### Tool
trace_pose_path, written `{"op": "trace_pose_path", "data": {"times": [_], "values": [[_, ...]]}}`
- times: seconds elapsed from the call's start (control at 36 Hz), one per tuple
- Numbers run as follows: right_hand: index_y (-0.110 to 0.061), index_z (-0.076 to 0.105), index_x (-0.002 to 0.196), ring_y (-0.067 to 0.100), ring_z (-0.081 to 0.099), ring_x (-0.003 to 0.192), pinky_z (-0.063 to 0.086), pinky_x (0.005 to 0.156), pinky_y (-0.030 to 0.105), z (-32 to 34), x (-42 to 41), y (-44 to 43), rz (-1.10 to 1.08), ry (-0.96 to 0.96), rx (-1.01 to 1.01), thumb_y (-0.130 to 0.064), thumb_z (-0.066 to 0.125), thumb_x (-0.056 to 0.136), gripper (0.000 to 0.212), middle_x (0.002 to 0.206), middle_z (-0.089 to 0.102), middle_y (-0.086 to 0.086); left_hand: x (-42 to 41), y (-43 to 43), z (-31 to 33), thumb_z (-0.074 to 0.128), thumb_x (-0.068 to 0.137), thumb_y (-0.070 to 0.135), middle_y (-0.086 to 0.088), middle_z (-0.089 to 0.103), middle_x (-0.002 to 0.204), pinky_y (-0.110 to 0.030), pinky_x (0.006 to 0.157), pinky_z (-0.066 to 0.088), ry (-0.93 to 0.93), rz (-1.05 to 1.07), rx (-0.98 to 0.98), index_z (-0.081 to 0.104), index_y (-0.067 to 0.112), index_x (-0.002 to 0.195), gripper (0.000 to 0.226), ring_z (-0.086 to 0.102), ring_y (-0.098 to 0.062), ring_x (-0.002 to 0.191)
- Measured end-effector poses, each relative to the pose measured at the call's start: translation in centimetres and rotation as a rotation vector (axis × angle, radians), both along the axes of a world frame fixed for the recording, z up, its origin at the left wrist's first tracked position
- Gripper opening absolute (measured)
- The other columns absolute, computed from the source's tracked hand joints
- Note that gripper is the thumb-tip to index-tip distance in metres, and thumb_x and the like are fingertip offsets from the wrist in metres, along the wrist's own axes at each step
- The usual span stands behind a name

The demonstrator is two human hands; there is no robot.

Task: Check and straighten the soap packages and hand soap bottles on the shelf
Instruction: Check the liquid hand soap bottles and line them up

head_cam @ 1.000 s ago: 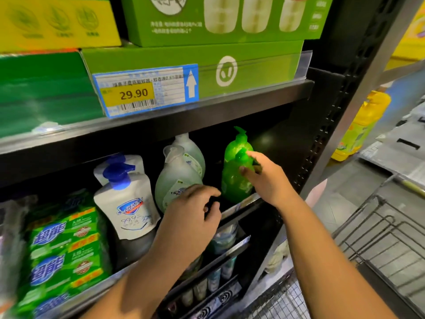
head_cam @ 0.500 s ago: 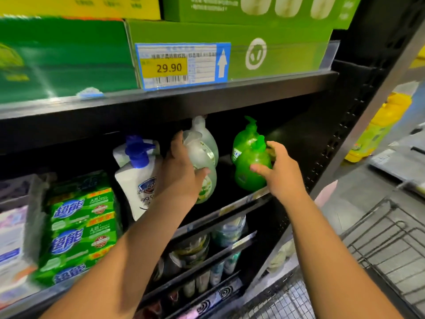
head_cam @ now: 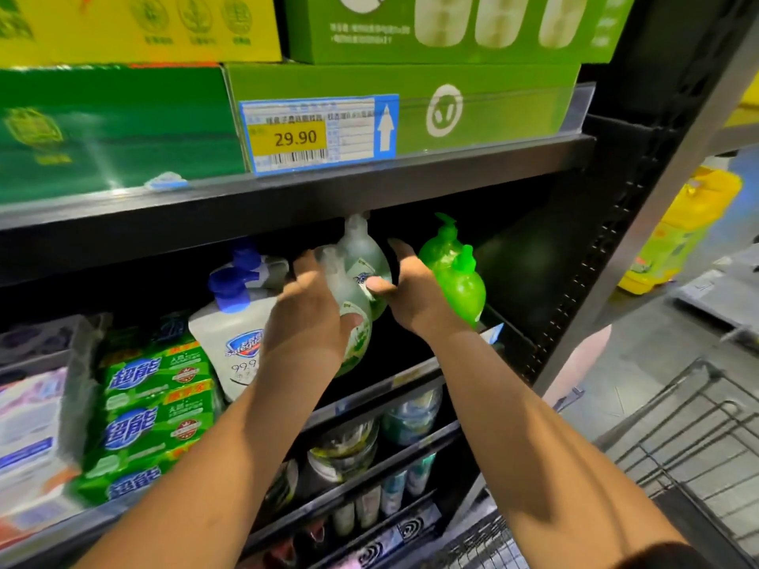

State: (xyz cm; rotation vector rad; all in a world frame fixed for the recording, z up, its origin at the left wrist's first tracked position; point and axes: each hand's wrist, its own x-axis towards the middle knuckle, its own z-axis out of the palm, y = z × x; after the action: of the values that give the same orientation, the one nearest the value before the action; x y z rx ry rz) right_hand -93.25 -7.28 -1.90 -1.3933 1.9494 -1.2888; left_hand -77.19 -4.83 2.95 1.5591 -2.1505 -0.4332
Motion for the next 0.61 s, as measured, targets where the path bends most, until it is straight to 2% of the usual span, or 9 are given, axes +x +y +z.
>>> {"op": "trace_pose_path", "data": {"times": [0.06,0.14,0.17,0.22,0.28,0.31,0.39,0.5,0.61], "values": [[-0.002,0.035,0.147,0.012,0.064,0.113,0.047,0.089,0.017,-0.3,0.0,-0.9,0.082,-0.193,-0.033,-0.006,0.074,0.081,0.076,0.132,0.059,0.013,0.2,0.0,-0.4,0.079,0.082,0.027,-0.017,0.059,0.122,-0.04,0.091,0.046,0.015,0.003,0.015,0.037,0.007,0.131,0.068,0.059,-0.036,0.115],[-0.011,0.04,0.147,0.025,0.064,0.116,0.052,0.1,0.047,-3.6,-1.9,-3.1,0.124,-0.243,-0.021,-0.032,0.078,0.066,0.092,0.132,0.062,0.012,0.1,-0.3,-0.6,0.078,0.083,0.026,-0.016,0.057,0.123,-0.041,0.091,0.045,0.016,0.004,0.038,0.04,0.008,0.127,0.06,0.058,-0.036,0.115],[-0.013,0.045,0.143,0.028,0.065,0.113,0.052,0.098,0.05,-3.8,-2.1,-3.3,0.102,-0.203,0.003,-0.038,0.078,0.066,0.087,0.128,0.065,0.011,0.0,-0.4,-0.7,0.077,0.084,0.026,-0.015,0.056,0.125,-0.041,0.092,0.045,0.012,0.002,0.052,0.042,0.007,0.126,0.058,0.057,-0.036,0.117],[-0.014,0.06,0.123,0.028,0.067,0.102,0.055,0.089,0.045,-1.6,-0.8,-1.6,0.005,-0.007,0.107,-0.045,0.075,0.073,0.061,0.113,0.069,0.011,-0.2,-0.6,-1.1,0.073,0.088,0.027,-0.015,0.053,0.128,-0.043,0.093,0.044,-0.005,0.009,0.078,0.04,0.006,0.129,0.057,0.055,-0.037,0.118],[-0.014,0.065,0.1,0.027,0.065,0.092,0.052,0.077,0.034,0.0,0.4,0.1,-0.064,0.205,0.185,-0.038,0.07,0.086,0.029,0.102,0.07,0.01,-0.5,-0.9,-1.7,0.068,0.092,0.027,-0.016,0.052,0.128,-0.044,0.091,0.044,-0.025,0.029,0.065,0.04,0.006,0.128,0.05,0.056,-0.038,0.117],[-0.014,0.065,0.097,0.028,0.065,0.093,0.05,0.074,0.032,0.1,0.7,0.6,-0.095,0.249,0.18,-0.033,0.068,0.089,0.021,0.101,0.069,0.01,-0.7,-1.0,-2.0,0.065,0.094,0.026,-0.016,0.054,0.126,-0.044,0.091,0.044,-0.024,0.047,0.053,0.041,0.006,0.125,0.045,0.056,-0.038,0.115],[-0.012,0.056,0.109,0.036,0.063,0.106,0.047,0.077,0.033,-0.2,1.1,1.6,-0.218,0.32,0.219,-0.026,0.067,0.091,0.025,0.114,0.065,0.014,-1.3,-1.5,-2.5,0.058,0.096,0.016,-0.017,0.057,0.123,-0.042,0.091,0.043,-0.022,0.085,0.027,0.043,0.004,0.126,0.036,0.057,-0.037,0.115],[-0.011,0.047,0.125,0.038,0.061,0.111,0.045,0.084,0.037,-0.5,0.8,3.3,-0.258,0.433,0.277,-0.029,0.063,0.095,0.038,0.123,0.06,0.015,-1.9,-2.2,-2.9,0.058,0.095,0.011,-0.018,0.056,0.125,-0.043,0.088,0.046,0.037,0.073,-0.021,0.033,0.006,0.138,0.049,0.058,-0.037,0.115],[-0.009,0.03,0.145,0.039,0.055,0.117,0.043,0.087,0.039,-0.8,0.4,5.4,-0.227,0.535,0.339,-0.033,0.057,0.099,0.059,0.134,0.05,0.016,-2.2,-3.1,-3.6,0.057,0.097,0.015,-0.015,0.046,0.137,-0.044,0.084,0.046,-0.004,0.087,-0.074,0.014,0.011,0.149,0.068,0.055,-0.034,0.12]]}}
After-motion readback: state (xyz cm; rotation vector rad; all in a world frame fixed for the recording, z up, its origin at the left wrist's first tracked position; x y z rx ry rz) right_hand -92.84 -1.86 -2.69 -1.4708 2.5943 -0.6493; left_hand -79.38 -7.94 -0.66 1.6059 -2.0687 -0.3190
